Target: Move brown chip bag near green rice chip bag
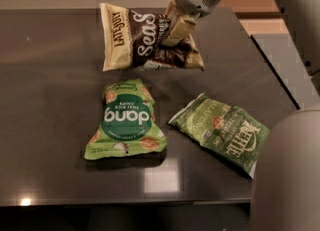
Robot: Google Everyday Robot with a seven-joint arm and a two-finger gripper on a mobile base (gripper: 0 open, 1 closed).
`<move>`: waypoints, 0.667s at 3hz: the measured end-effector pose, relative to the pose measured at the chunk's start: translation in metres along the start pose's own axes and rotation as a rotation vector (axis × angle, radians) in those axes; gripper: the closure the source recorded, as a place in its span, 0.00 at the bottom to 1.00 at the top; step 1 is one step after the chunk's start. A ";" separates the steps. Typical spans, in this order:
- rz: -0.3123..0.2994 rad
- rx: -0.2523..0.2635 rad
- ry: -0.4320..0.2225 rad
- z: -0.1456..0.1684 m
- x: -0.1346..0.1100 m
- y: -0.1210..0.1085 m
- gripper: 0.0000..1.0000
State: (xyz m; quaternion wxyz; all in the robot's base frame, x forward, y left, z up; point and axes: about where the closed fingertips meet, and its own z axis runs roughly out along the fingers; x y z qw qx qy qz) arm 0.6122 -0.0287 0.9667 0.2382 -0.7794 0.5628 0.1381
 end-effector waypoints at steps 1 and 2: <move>-0.079 -0.070 0.003 0.024 -0.005 0.012 0.82; -0.138 -0.113 0.010 0.040 -0.003 0.019 0.59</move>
Offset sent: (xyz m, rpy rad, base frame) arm -0.0473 0.0040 -0.0565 -0.1391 0.0947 0.2975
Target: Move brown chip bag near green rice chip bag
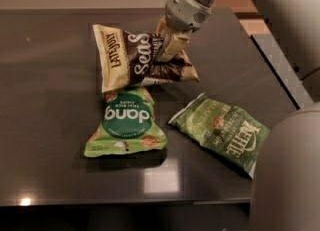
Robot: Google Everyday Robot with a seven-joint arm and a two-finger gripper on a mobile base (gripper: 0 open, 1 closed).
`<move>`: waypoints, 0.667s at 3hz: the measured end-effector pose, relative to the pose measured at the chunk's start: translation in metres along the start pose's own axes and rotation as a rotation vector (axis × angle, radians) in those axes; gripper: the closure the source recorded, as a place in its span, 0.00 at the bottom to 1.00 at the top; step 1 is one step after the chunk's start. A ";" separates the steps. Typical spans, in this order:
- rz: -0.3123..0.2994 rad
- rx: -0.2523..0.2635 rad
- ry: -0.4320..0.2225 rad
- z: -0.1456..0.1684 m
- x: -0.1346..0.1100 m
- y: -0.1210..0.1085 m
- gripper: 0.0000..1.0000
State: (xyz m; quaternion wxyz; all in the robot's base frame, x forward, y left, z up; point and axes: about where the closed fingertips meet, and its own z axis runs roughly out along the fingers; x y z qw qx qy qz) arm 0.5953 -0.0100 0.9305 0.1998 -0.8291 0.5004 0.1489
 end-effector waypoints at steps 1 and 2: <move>-0.070 -0.024 -0.007 0.009 0.000 0.001 0.35; -0.112 -0.032 -0.018 0.014 -0.002 0.000 0.12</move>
Offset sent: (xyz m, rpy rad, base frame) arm -0.0259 -0.0091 -0.0148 -0.0440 0.0480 0.2138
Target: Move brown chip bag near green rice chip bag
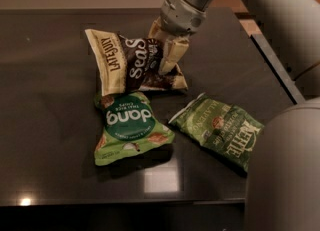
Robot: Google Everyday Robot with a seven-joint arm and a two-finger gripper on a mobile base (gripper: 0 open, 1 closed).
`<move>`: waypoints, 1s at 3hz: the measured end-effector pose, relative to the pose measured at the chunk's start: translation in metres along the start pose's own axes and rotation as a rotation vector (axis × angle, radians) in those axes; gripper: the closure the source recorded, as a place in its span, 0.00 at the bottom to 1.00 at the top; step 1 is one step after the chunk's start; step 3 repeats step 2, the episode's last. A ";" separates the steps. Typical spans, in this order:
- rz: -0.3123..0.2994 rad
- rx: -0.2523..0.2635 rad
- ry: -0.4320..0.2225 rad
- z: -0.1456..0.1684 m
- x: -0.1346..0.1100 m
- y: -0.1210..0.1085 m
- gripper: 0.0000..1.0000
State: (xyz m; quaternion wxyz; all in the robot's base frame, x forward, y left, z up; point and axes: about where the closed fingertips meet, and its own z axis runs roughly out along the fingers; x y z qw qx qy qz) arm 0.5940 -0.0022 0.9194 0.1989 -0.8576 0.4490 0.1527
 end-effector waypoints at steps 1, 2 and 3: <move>0.000 0.032 -0.001 0.002 0.000 -0.010 0.00; -0.001 0.054 -0.003 0.005 0.000 -0.017 0.00; -0.001 0.054 -0.003 0.005 0.000 -0.017 0.00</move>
Offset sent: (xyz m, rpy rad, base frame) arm 0.0066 0.0051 -0.0001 0.0156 -0.0189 -0.0108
